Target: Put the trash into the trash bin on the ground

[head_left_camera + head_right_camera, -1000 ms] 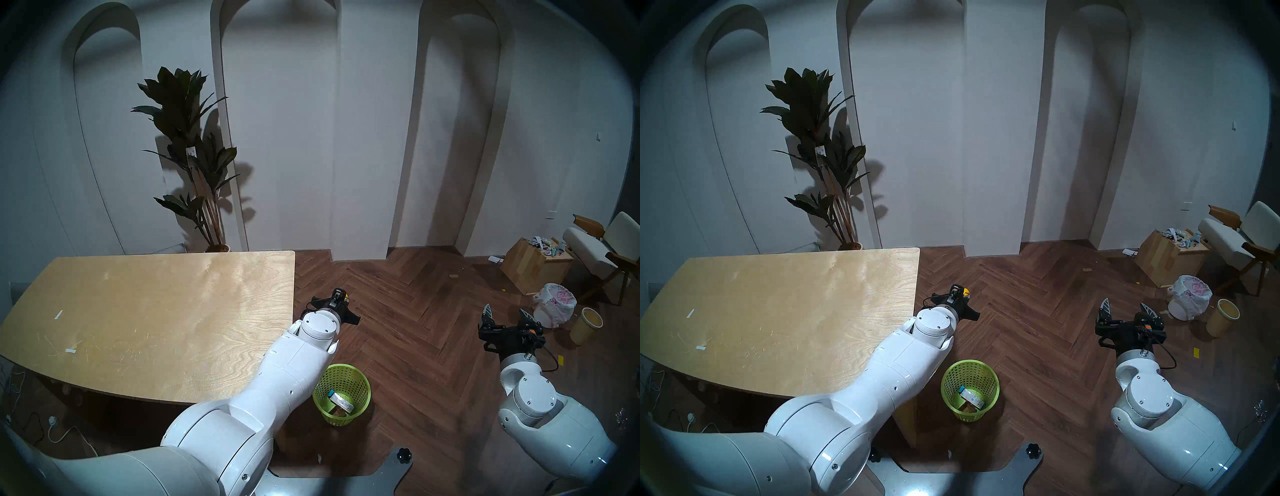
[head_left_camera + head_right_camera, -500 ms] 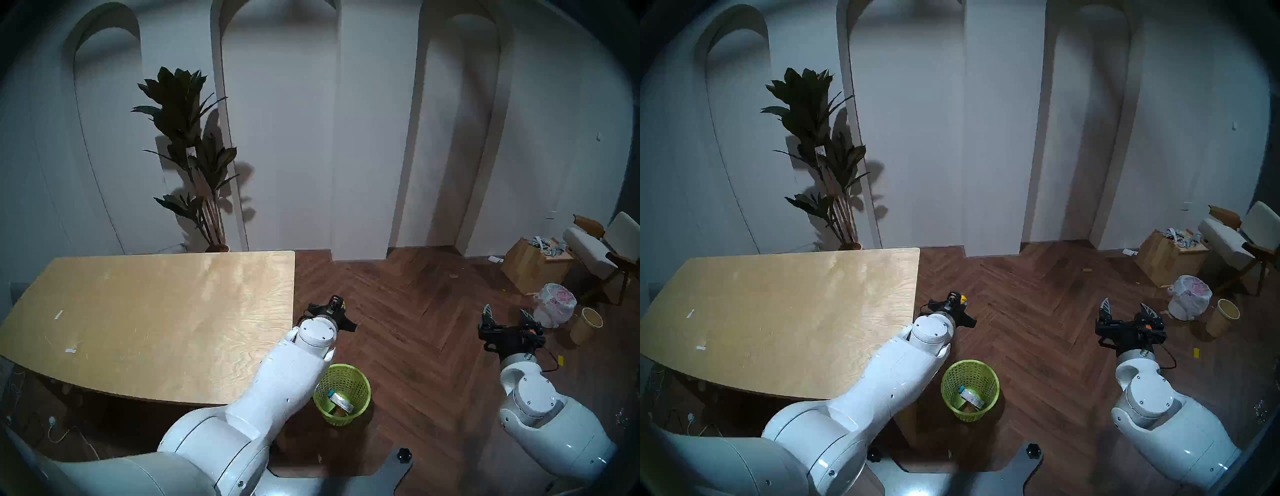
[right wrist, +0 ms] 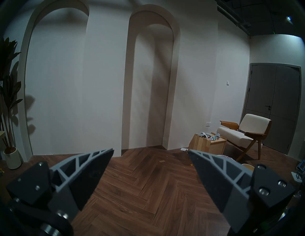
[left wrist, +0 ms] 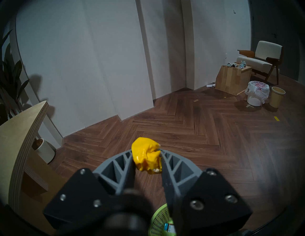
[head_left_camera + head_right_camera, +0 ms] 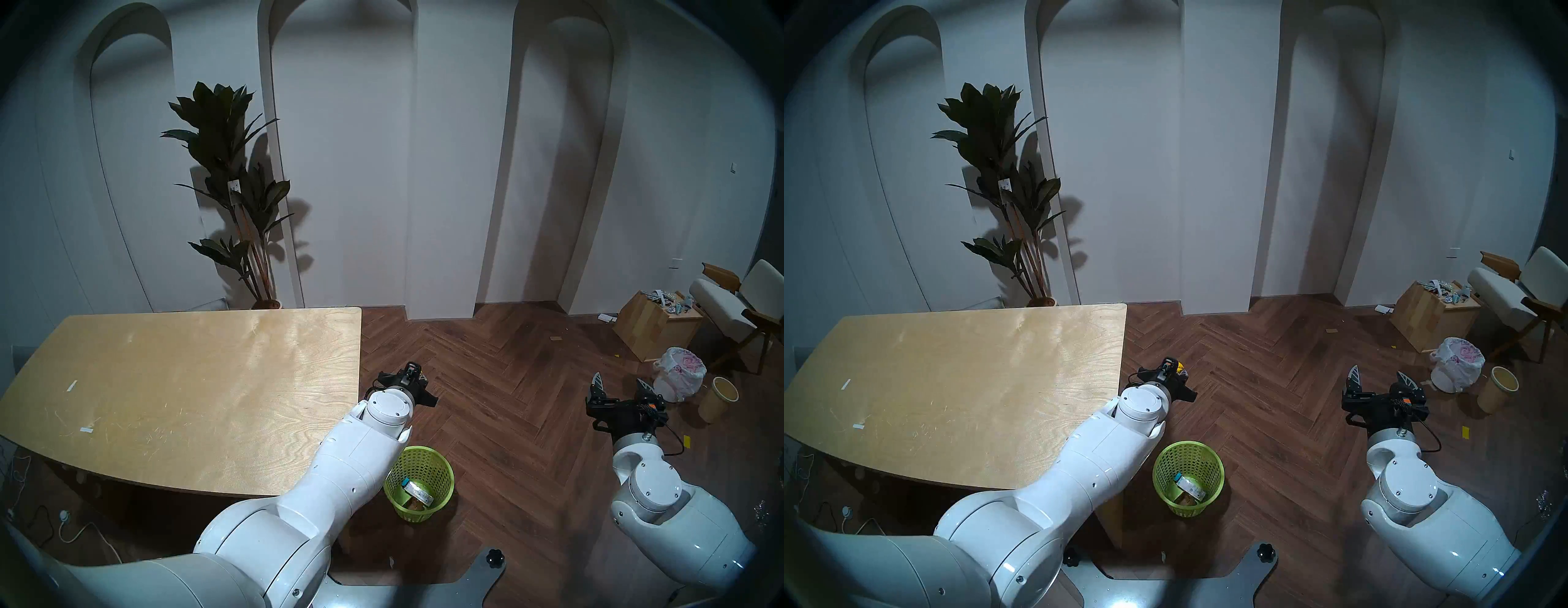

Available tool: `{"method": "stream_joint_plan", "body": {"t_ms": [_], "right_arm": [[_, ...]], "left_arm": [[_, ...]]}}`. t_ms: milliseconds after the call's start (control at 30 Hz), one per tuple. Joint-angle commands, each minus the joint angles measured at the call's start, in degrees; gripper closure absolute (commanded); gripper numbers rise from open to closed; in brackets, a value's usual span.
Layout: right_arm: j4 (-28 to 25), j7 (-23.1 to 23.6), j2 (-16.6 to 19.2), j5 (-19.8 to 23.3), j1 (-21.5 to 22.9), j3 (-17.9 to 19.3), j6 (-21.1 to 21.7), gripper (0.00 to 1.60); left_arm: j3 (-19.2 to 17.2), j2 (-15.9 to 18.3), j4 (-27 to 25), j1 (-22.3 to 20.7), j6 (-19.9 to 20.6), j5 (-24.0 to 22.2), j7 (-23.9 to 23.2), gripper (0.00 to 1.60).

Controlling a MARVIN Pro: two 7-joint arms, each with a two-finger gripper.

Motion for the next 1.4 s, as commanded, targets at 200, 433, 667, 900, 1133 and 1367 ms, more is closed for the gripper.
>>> {"method": "stream_joint_plan", "body": {"t_ms": [200, 433, 667, 900, 1133, 1367], "right_arm": [[-0.82, -0.08, 0.14, 0.00, -0.04, 0.52, -0.39, 0.00], [-0.82, -0.08, 0.14, 0.00, -0.04, 0.51, -0.39, 0.00], [-0.82, -0.09, 0.15, 0.00, -0.04, 0.51, -0.39, 0.00], [-0.81, -0.09, 0.14, -0.01, -0.02, 0.50, -0.39, 0.00], [-0.61, -0.06, 0.11, -0.05, 0.19, 0.33, -0.30, 0.00], [-1.15, 0.84, -0.13, -0.15, 1.59, -1.00, -0.01, 0.00]], "left_arm": [[-0.15, -0.66, -0.79, -1.37, 0.23, 0.05, 0.55, 0.00], [-0.08, -0.56, -1.18, -1.15, 0.31, 0.09, 0.41, 0.00], [-0.05, -0.56, -1.35, -1.02, 0.54, 0.19, 0.21, 0.00], [-0.20, -0.60, -2.59, -0.70, 0.84, 0.25, 0.11, 0.00], [-0.76, -0.43, -8.50, -1.81, -2.02, 0.46, 0.87, 0.00], [-2.24, 0.92, -14.10, -2.68, -4.81, 1.34, 3.19, 0.00]]}}
